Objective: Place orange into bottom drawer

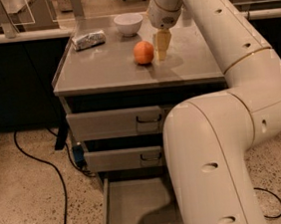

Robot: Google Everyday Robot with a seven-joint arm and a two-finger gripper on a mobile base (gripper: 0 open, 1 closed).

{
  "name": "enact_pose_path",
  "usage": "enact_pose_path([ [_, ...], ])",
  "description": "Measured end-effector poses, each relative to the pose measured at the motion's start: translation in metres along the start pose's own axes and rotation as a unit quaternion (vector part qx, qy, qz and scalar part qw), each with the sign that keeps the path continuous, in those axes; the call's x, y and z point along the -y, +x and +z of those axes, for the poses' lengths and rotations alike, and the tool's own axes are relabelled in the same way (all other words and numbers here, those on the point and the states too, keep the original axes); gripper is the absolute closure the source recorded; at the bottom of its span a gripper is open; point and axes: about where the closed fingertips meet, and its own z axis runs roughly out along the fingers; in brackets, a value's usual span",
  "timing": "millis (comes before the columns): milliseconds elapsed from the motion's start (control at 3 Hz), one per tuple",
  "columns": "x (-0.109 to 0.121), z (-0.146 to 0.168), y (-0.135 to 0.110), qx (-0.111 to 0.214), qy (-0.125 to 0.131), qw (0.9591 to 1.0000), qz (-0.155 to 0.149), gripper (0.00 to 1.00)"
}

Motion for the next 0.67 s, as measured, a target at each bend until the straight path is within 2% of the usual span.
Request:
enact_pose_path([
  [667, 0.003, 0.025, -0.018, -0.006, -0.019, 0.9992, -0.034, 0.00],
])
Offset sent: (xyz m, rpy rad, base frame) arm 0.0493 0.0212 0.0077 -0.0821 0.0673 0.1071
